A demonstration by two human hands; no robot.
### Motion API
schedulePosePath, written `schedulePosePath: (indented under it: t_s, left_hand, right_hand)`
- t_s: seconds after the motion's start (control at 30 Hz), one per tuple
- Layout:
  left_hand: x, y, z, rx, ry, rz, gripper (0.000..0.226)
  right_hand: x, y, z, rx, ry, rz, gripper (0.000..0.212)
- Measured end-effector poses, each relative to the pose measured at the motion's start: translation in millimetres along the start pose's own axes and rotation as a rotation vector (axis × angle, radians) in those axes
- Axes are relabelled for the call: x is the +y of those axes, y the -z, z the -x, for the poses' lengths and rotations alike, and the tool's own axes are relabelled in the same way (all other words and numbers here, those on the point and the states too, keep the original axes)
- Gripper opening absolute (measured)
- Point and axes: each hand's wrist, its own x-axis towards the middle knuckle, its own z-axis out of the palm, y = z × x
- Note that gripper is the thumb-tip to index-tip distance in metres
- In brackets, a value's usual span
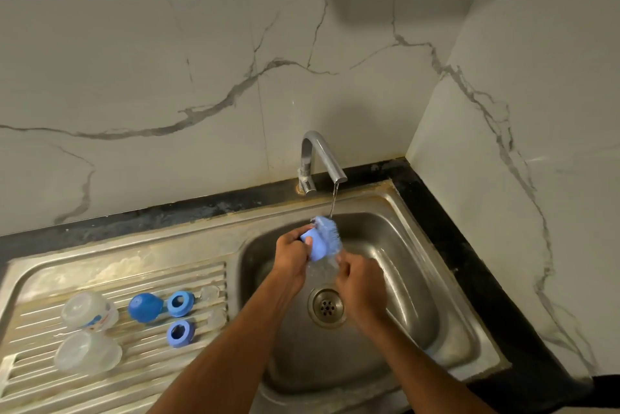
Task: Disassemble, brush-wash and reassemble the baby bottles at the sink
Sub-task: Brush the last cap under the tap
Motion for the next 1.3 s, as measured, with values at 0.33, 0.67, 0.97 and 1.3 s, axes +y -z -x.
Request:
schedulePosePath:
  t_s: [0.33, 0.67, 0.97, 1.3]
  left_hand:
    - [14.0, 5.0, -3.8, 0.036, 0.073, 0.179, 0.024]
    - [22.5, 17.0, -4.3, -0.001, 0.15, 0.251, 0.025]
    - [17.2, 15.6, 4.8, 0.051, 0.226, 0.377, 0.034]
    - [10.2, 11.9, 2.4, 0.109, 0.275, 0.454, 0.031]
  right_hand:
    - [-4.1, -1.3, -0.4, 0.003, 0.006, 0.05, 0.01]
    - [-1.7, -5.5, 9.5, -0.035, 0.125, 0.049, 0.009]
    - [-1.7, -8.5, 5.3, -0.087, 0.19, 0.029, 0.008]
    - [7.7, 0.3, 1.9, -0.116, 0.261, 0.048, 0.014]
